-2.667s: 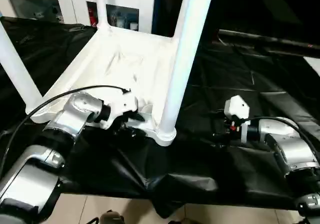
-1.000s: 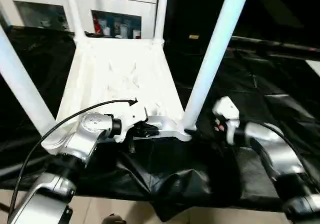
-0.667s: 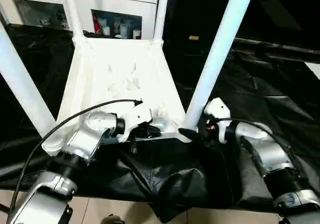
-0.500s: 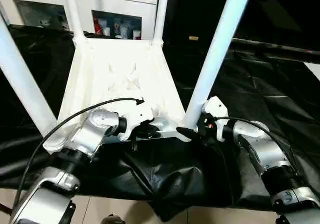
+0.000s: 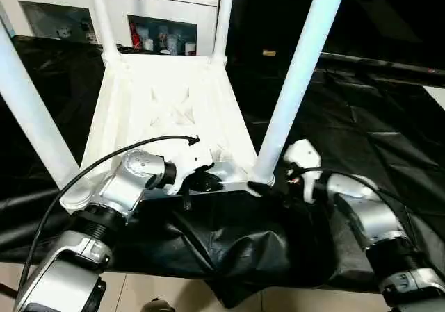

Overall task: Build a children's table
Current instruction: Rotate table base

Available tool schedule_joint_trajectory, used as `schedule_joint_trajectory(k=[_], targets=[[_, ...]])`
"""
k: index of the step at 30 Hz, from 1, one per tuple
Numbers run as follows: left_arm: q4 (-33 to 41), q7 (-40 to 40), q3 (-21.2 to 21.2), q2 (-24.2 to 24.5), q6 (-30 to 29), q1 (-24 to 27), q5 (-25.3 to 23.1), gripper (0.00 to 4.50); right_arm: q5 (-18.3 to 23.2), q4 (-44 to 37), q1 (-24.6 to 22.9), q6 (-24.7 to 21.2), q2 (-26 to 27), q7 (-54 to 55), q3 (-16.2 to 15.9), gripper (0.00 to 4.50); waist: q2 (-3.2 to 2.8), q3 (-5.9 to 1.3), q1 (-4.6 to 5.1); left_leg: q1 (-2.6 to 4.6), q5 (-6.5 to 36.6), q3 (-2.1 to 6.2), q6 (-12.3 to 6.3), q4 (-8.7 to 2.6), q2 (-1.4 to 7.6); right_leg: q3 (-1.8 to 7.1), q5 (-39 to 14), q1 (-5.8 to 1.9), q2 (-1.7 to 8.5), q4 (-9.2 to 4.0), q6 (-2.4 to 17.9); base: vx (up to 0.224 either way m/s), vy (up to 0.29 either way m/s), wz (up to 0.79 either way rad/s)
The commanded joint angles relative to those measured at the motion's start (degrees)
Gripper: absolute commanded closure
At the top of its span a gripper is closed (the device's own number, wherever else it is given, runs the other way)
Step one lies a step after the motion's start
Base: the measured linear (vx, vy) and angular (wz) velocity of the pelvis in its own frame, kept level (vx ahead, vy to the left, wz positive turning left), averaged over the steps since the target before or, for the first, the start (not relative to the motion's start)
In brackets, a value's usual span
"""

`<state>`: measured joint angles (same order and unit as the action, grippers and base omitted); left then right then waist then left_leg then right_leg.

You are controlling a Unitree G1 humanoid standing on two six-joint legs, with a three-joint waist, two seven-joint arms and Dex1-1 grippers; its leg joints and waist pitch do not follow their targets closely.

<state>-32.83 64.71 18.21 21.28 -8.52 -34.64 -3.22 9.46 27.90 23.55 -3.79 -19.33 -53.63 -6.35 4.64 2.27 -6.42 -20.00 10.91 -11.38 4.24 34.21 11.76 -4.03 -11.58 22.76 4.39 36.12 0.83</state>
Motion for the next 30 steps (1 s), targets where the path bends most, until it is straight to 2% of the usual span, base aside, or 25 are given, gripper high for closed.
schedule_joint_trajectory(k=[1,5,6,7,13,15,17,18,21,23,25,30], targets=[[-2.5,0.1,1.0,0.5,-1.0,1.9,-0.9,4.42,2.4,-1.3,-1.2,-1.0,-0.4,0.3,2.6,0.0,-0.42,-2.38,0.07,0.44,17.2,1.63,0.3,-4.98,2.16,3.06,-21.4,-1.67,4.48,-6.0,7.2,0.0,0.0,0.0],[-2.3,0.4,1.0,0.6,-0.9,2.0,-0.6,4.46,2.9,-2.1,-2.2,-1.0,-0.4,0.5,2.9,0.0,-0.4,-2.39,0.11,0.35,16.7,1.46,0.21,-4.94,2.09,3.04,-19.4,-1.75,4.42,-5.85,8.3,0.0,0.0,0.0],[-1.9,1.6,1.3,1.1,-1.4,2.3,-0.6,4.46,3.5,-3.6,-3.6,-1.6,-0.1,0.9,3.1,0.0,-0.68,-2.25,0.04,0.39,17.0,1.46,0.26,-5.03,2.09,3.11,-20.2,-1.73,4.47,-6.09,8.0,0.0,0.0,0.0],[-1.9,1.6,1.3,1.1,-1.4,2.3,-0.6,4.46,3.5,-3.6,-3.6,-1.6,-0.1,0.9,3.1,0.0,-0.6,-2.27,0.02,0.33,17.1,1.47,0.24,-5.0,2.08,3.12,-20.3,-1.77,4.47,-6.02,7.7,0.0,0.0,0.0],[-2.7,3.6,2.1,2.5,-0.9,1.5,-1.3,4.46,3.2,-5.3,-4.9,-2.2,0.0,0.7,2.3,0.0,-0.98,-2.29,0.37,0.32,17.3,1.59,0.33,-5.15,2.04,3.08,-21.7,-1.77,4.45,-6.2,7.3,0.0,0.0,0.0],[-3.0,4.1,2.2,2.8,-1.0,1.1,-1.4,4.46,2.9,-5.4,-5.2,-2.2,-0.1,0.6,1.7,0.0,-1.26,-2.33,0.49,0.26,16.8,1.64,0.35,-5.22,2.07,3.09,-20.8,-1.87,4.44,-6.13,7.7,0.0,0.0,0.0],[-3.1,4.2,2.2,2.9,-1.0,1.0,-1.3,4.46,2.8,-5.4,-5.4,-2.2,0.0,0.7,1.6,0.0,-1.23,-2.41,0.56,0.32,16.4,1.57,0.37,-5.23,2.14,3.09,-18.9,-1.89,4.38,-5.98,8.2,0.0,0.0,0.0],[-3.2,4.2,2.2,2.9,-1.0,0.9,-1.2,4.46,2.7,-5.4,-5.5,-2.3,0.0,0.9,1.5,0.0,-1.66,-2.42,0.52,0.38,16.0,1.53,0.4,-5.26,2.16,3.11,-16.8,-1.91,4.34,-5.78,9.1,0.0,0.0,0.0],[-3.4,4.1,2.0,2.6,-0.7,0.6,-0.9,4.46,2.7,-5.3,-5.5,-2.2,0.4,1.5,1.5,0.0,-1.51,-2.44,0.61,0.36,15.8,1.37,0.32,-5.23,2.09,3.1,-15.1,-2.03,4.26,-5.74,9.8,0.0,0.0,0.0],[-3.3,4.1,1.9,2.4,-0.7,0.6,-0.8,4.46,2.9,-5.5,-6.0,-2.0,0.8,2.0,1.7,0.0,-1.9,-2.38,0.55,0.4,16.1,1.4,0.4,-5.22,2.02,3.12,-16.3,-2.07,4.36,-5.89,9.6,0.0,0.0,0.0],[-3.0,4.0,1.8,2.3,-0.4,0.8,-0.6,4.46,2.9,-5.9,-6.6,-1.4,1.1,2.3,1.7,0.0,-1.67,-2.33,0.62,0.39,16.4,1.39,0.42,-5.25,2.06,3.11,-16.8,-2.05,4.33,-6.0,9.5,0.0,0.0,0.0],[-1.7,3.8,0.7,1.5,-0.4,1.6,0.8,4.46,2.9,-7.0,-7.9,1.0,2.5,4.7,2.4,0.0,-1.83,-2.34,0.67,0.4,17.1,1.5,0.67,-5.4,2.2,3.13,-17.3,-1.98,4.4,-5.99,9.4,0.0,0.0,0.0]])
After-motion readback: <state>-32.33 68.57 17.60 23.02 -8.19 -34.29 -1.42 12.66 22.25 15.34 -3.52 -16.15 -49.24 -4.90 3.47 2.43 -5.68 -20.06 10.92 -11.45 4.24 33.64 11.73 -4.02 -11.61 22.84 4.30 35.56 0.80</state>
